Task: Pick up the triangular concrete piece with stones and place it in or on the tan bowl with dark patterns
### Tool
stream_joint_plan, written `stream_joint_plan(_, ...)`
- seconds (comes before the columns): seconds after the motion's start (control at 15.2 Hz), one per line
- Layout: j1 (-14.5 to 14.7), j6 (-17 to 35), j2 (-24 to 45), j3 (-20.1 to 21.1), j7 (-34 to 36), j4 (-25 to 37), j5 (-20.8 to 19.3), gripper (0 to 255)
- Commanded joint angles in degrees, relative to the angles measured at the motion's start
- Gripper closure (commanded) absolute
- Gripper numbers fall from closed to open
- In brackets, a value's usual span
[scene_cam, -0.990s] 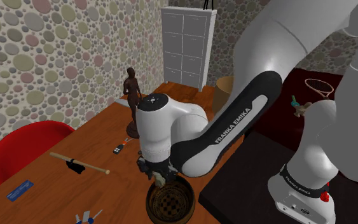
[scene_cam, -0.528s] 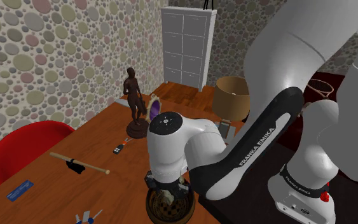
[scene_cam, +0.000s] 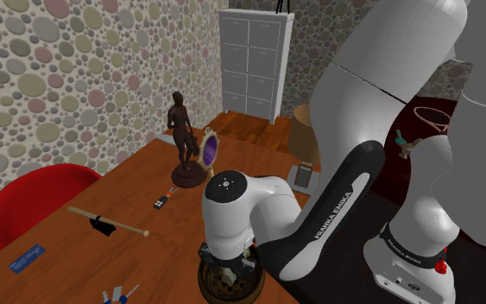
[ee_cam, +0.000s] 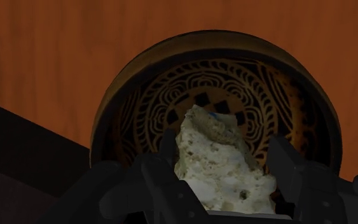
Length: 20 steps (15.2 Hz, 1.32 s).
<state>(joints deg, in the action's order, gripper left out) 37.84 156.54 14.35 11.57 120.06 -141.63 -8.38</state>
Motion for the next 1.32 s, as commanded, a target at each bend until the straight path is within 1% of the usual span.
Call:
stream_joint_plan(0.0,0.31,1.57,1.54,-0.57,0.63,-0.01,-0.94,255)
stream_joint_plan(0.53,0.32,1.57,1.54,-0.59,0.62,-0.01,-0.94,255)
stream_joint_plan(0.59,0.32,1.57,1.54,-0.58,0.62,-0.01,-0.93,0)
stream_joint_plan(0.92,0.32,1.57,1.54,-0.58,0.62,-0.02,-0.93,0)
stream_joint_plan(1.19,-1.25,-5.39,-6.30,1.85,-2.59,-0.67,3.50,0)
stream_joint_plan(1.25,-1.18,-5.38,-6.30,1.78,-2.61,-0.68,3.52,0)
